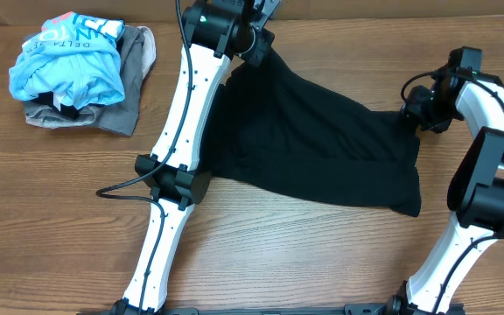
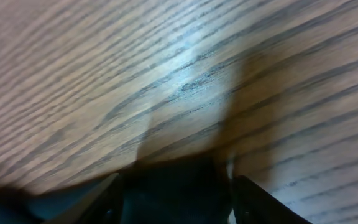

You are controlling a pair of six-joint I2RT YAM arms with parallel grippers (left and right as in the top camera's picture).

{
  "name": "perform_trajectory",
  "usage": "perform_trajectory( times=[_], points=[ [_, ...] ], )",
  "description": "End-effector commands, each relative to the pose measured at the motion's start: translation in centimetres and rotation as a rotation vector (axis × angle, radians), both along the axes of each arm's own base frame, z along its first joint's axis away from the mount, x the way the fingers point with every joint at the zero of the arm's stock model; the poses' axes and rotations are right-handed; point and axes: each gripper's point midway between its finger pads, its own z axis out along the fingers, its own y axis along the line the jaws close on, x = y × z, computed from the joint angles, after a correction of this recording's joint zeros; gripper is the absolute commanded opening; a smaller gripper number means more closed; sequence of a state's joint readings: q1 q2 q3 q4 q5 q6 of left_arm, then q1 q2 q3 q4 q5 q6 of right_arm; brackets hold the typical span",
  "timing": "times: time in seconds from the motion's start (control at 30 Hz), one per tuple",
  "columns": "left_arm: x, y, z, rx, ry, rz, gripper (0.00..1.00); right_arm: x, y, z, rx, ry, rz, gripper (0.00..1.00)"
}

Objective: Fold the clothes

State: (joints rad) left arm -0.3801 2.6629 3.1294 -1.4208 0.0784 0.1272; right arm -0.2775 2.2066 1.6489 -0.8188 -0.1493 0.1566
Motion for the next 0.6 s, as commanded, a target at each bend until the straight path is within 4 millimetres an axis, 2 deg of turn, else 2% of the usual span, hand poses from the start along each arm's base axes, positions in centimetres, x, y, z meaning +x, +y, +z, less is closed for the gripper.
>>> perform_trajectory(
  times=[0.0, 0.2, 0.37, 0.57],
  points=[
    [0.0, 1.5, 0.6, 0.023, -0.001, 0.104, 0.04, 0.1, 0.7, -1.5, -0.003, 0.021, 0.021, 0.53],
    [0.5, 4.2, 0.3, 0.064, 0.001, 0.308, 0.04, 1.4, 0.8, -0.9, -0.016, -0.028, 0.027, 0.04],
    [1.7, 5.1, 1.0, 0.035, -0.041, 0.379, 0.04, 2.6, 0.1, 1.2, -0.023, -0.056, 0.016, 0.04],
    [2.8, 5.9, 1.6, 0.012, -0.076, 0.397, 0.04, 3.2, -1.2, 7.0, -0.023, -0.058, -0.005, 0.04]
  ],
)
